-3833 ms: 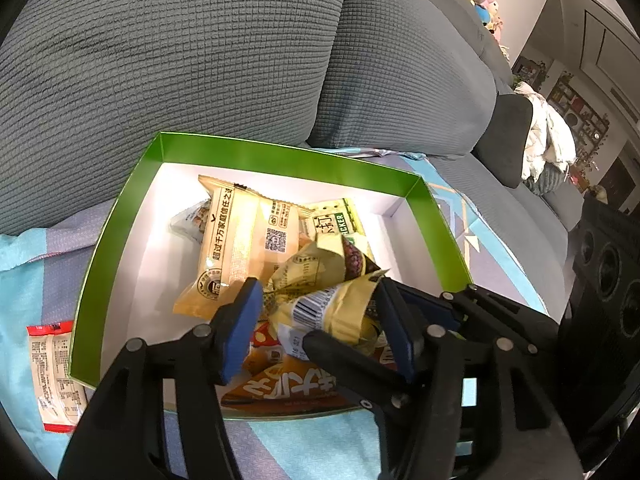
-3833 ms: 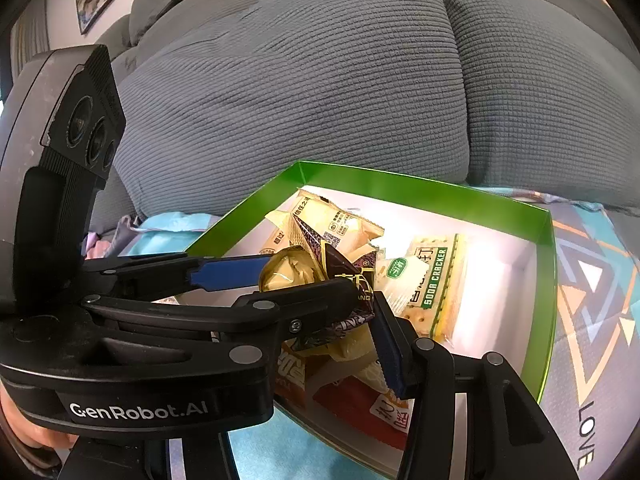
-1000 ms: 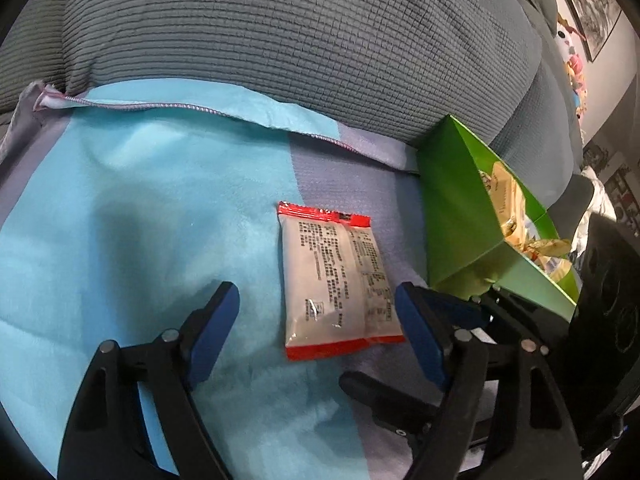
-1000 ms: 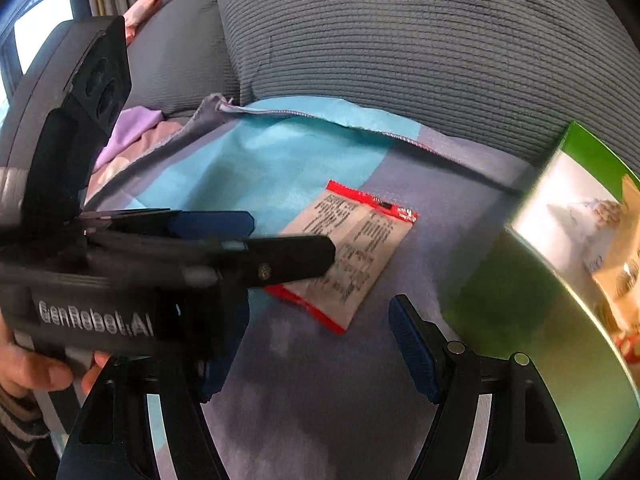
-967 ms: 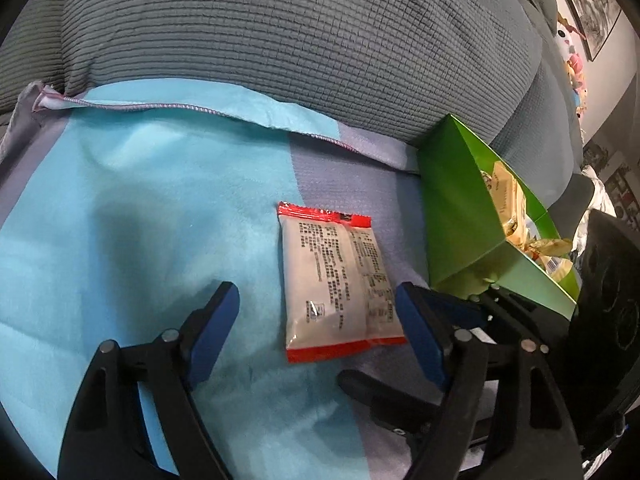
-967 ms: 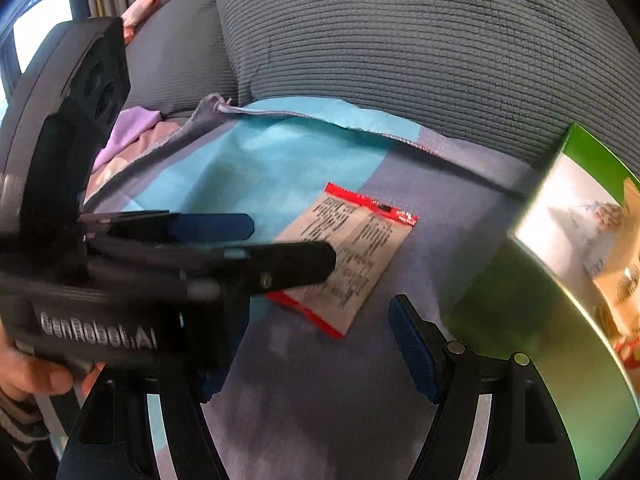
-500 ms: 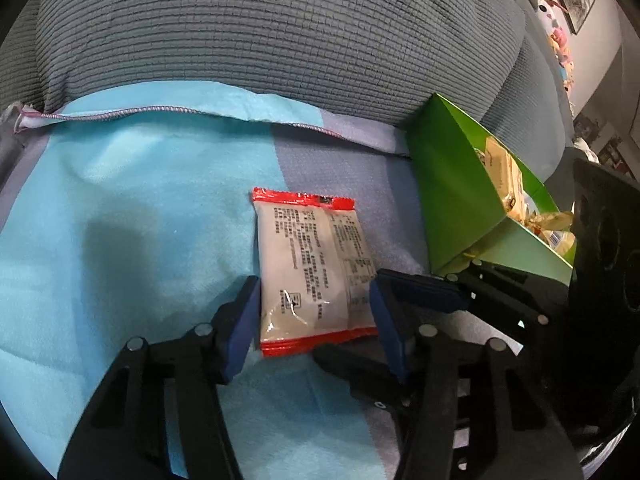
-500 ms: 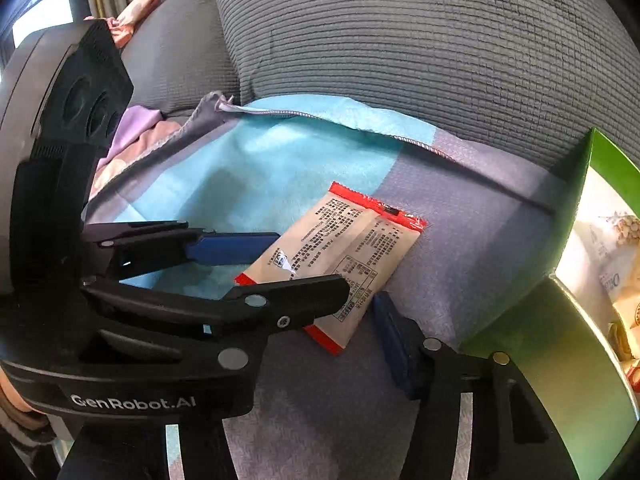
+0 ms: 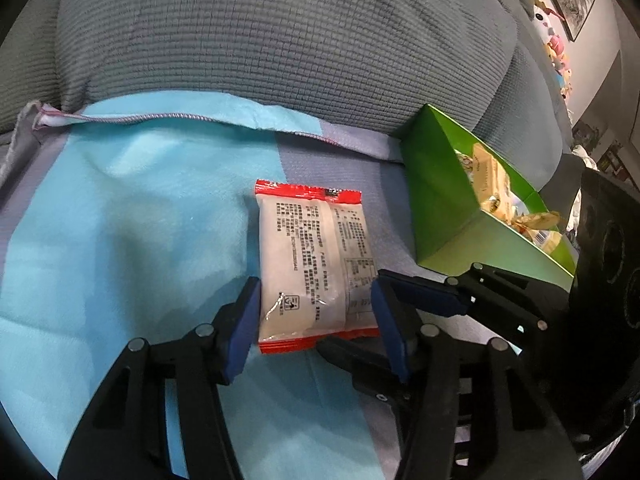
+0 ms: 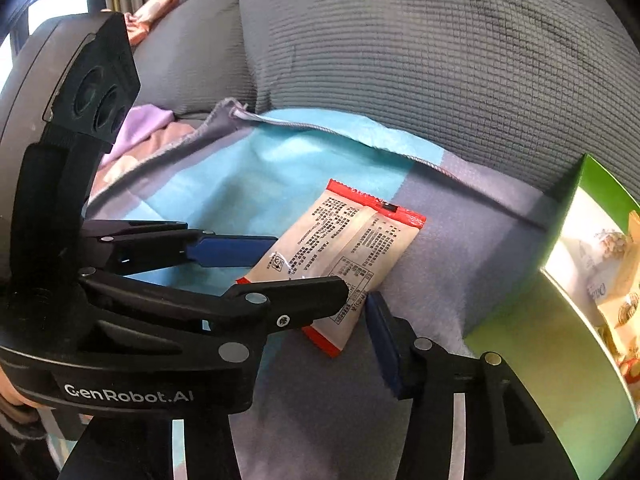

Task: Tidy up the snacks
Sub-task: 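Lower the right gripper around the red-white bar and close it, then lift the red-white bar and carry it over the green box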

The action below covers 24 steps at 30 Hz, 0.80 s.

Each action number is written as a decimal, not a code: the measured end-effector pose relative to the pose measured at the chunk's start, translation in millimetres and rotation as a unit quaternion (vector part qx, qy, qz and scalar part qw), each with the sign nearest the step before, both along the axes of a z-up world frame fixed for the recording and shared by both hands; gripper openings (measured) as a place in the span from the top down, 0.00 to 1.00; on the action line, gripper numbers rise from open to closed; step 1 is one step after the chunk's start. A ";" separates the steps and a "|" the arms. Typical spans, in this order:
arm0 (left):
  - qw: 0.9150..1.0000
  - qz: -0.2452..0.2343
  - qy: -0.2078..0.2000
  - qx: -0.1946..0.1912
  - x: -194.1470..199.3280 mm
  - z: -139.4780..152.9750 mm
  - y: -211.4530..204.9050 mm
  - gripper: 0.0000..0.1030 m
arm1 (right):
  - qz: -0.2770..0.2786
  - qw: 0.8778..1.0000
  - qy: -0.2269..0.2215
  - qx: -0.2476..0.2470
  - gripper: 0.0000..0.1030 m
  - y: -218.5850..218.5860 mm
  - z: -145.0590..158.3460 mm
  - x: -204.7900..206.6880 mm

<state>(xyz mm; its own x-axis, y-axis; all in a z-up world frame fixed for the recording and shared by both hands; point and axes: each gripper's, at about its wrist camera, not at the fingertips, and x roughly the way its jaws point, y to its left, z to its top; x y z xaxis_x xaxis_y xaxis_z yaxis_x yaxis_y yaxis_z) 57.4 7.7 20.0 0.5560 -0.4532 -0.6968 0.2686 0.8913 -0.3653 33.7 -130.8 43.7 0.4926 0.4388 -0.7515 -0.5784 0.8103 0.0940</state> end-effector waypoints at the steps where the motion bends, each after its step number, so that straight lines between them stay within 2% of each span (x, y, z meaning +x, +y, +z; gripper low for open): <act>1: 1.000 0.000 -0.003 0.000 -4.4 3.2 0.0 0.49 | -0.003 1.000 -0.002 0.005 0.52 -1.8 1.9 -3.4; 6: 1.000 -0.005 -0.015 0.008 -24.4 18.0 -5.3 0.49 | -0.012 1.000 -0.002 0.027 0.56 -10.6 10.0 -18.7; 17: 0.999 -0.008 -0.045 0.023 -68.2 48.6 -22.9 0.49 | -0.022 0.998 -0.022 0.059 0.56 -27.1 33.7 -56.0; 24: 0.997 -0.013 -0.064 0.029 -79.9 69.3 -43.9 0.49 | -0.037 0.995 -0.039 0.079 0.56 -42.4 53.2 -71.3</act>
